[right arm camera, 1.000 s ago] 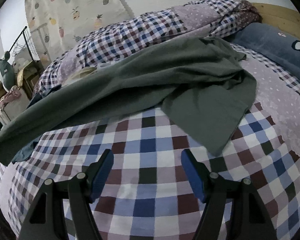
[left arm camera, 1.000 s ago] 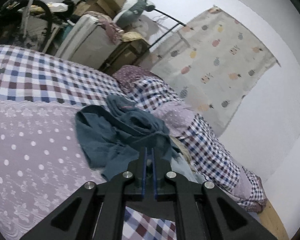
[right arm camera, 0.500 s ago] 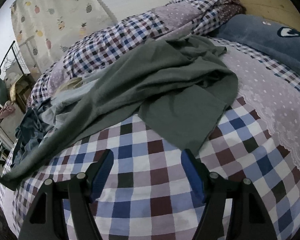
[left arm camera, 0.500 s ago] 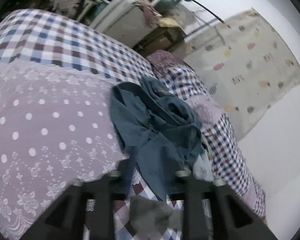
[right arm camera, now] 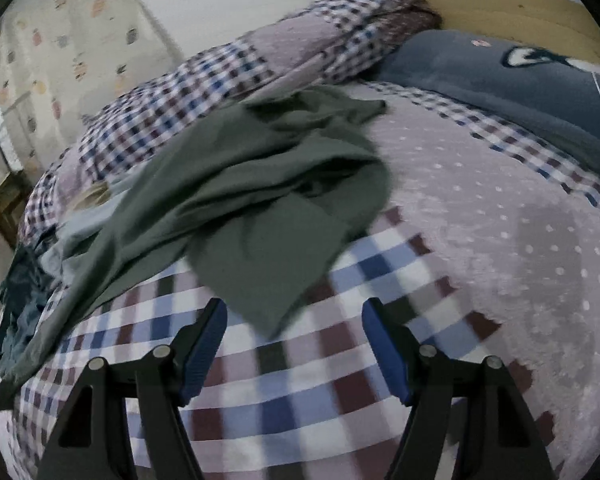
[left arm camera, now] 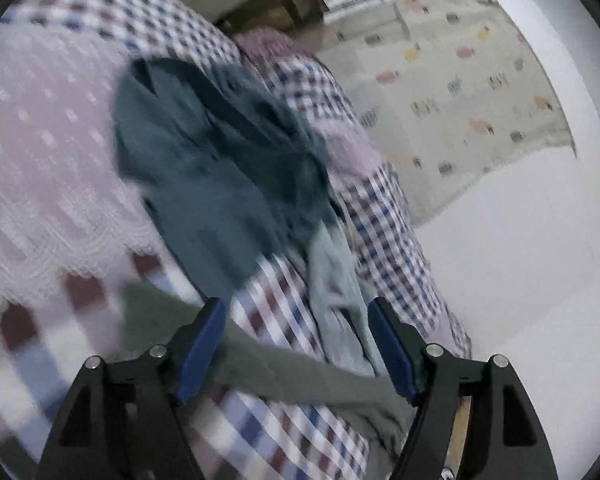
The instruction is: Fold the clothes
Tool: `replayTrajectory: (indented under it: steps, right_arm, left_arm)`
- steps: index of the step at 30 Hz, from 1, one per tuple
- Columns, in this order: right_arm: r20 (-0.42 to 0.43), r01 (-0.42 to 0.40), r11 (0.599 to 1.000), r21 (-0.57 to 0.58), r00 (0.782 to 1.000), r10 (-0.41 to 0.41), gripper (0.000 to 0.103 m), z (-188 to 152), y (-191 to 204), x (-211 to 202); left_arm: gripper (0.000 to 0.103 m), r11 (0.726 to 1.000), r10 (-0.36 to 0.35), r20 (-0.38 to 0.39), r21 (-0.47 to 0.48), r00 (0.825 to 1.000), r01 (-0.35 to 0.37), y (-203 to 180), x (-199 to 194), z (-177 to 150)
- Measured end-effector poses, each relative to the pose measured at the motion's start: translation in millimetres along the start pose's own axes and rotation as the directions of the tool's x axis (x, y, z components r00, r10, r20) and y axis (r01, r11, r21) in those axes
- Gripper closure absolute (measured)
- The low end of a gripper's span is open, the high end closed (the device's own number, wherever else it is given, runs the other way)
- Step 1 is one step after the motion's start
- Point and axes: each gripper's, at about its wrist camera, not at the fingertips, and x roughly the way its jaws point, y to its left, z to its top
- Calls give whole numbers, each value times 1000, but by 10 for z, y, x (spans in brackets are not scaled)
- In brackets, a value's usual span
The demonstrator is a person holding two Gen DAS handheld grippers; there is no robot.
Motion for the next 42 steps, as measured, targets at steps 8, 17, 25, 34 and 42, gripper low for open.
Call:
replayTrajectory:
  steps: [8, 17, 25, 34, 42]
  right_arm:
    - [-74, -37, 999, 10, 997, 37, 31, 18, -95, 294]
    - [-149, -42, 996, -84, 988, 29, 42, -51, 236, 623]
    - [-151, -18, 997, -72, 989, 7, 72, -40, 264, 692]
    - [-154, -56, 998, -34, 987, 50, 63, 6, 241, 715]
    - [-156, -62, 996, -63, 986, 51, 57, 26, 305, 741]
  left_arm:
    - [23, 988, -151, -295, -20, 944, 152, -324, 616, -571]
    - [23, 985, -171, -445, -62, 879, 160, -379, 863, -782]
    - [22, 976, -195, -432, -172, 881, 132, -249, 1004, -684]
    - [22, 997, 55, -466, -31, 883, -78, -435, 1241, -791]
    - [22, 966, 259, -359, 69, 897, -251, -583, 1318, -900]
